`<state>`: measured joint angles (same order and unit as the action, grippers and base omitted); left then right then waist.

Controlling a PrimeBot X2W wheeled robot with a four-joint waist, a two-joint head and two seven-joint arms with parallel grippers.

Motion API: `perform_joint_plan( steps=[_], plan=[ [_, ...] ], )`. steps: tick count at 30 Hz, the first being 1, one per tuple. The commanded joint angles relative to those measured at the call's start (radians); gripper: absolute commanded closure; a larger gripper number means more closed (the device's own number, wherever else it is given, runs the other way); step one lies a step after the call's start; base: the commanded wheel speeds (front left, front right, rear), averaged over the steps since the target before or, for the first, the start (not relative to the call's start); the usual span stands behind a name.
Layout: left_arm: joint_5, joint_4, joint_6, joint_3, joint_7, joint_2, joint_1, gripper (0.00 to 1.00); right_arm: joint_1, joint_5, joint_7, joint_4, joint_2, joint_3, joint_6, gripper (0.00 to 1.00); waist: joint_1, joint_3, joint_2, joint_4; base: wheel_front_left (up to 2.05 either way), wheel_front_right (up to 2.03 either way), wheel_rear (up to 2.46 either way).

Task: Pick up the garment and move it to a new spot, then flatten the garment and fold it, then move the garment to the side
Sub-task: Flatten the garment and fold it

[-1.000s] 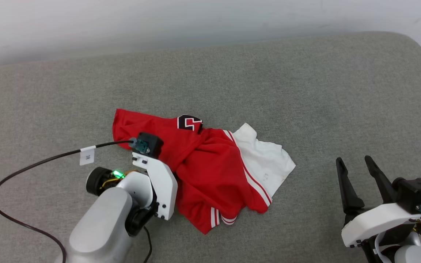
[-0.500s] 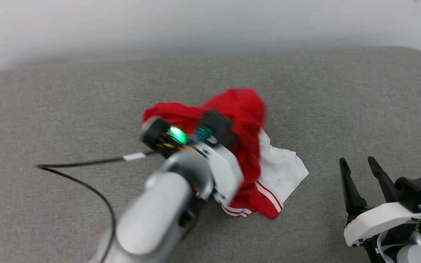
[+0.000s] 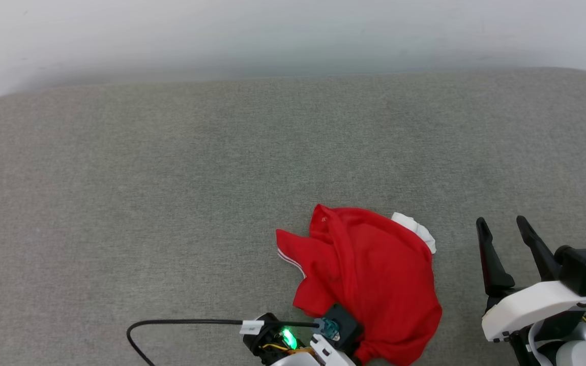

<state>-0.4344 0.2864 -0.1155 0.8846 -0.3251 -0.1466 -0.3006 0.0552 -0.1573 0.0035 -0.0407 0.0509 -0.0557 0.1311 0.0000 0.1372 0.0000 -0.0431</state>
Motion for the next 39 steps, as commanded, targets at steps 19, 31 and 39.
perform_joint_plan(
  steps=[19,31,39],
  plan=[
    [0.025,-0.19,0.125,-0.178,0.238,-0.041,-0.088,0.0,-0.03,0.011,0.021,0.026,-0.001,0.001,-0.001,0.0,0.0,-0.071,0.0,0.017,0.0,0.0,0.0],
    [-0.107,-0.026,0.047,-0.194,-0.083,-0.04,-0.284,0.0,-0.013,-0.006,0.015,0.025,-0.001,0.011,-0.001,0.0,0.0,-0.004,0.0,-0.048,0.0,0.0,0.0],
    [-0.191,0.125,0.004,-0.154,-0.265,-0.019,-0.386,0.0,0.014,-0.018,-0.006,0.004,-0.001,0.017,-0.001,0.0,0.0,0.058,0.0,-0.079,0.0,0.0,0.0]
  ],
)
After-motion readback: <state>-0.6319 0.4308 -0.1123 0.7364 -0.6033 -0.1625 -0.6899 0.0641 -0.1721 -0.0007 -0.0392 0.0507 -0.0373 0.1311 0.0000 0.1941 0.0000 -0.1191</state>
